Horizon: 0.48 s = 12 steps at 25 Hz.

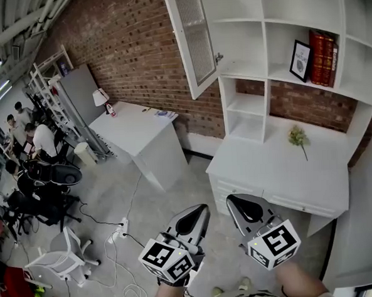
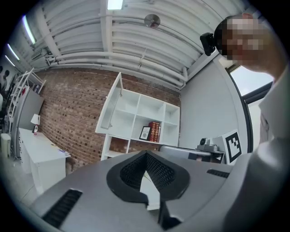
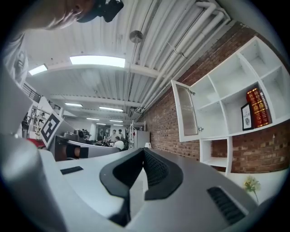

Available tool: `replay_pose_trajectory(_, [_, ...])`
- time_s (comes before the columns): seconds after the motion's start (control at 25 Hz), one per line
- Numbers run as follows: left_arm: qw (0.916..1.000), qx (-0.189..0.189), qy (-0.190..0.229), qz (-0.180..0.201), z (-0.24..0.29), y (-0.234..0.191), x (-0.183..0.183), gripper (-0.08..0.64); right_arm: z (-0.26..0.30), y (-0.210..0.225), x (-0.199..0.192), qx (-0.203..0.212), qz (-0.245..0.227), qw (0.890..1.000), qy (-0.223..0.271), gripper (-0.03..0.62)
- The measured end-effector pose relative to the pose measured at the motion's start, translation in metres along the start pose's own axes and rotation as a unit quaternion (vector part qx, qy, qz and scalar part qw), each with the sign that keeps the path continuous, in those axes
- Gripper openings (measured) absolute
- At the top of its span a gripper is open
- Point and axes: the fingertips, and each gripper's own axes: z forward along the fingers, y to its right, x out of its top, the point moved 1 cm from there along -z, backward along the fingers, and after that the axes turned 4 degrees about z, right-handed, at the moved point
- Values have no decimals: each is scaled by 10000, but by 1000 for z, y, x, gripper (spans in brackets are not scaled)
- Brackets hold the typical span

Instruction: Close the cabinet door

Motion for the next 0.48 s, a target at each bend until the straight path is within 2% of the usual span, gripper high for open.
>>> replay_pose_trajectory(0.2, [9999, -70, 104, 75, 10, 4, 3, 11, -2, 5, 3, 137, 193, 9996, 148, 18])
replay_pose_trajectory(0.48, [9995, 244, 158, 83, 15, 6, 3, 11, -16, 21, 11, 127, 208, 9992, 332, 18])
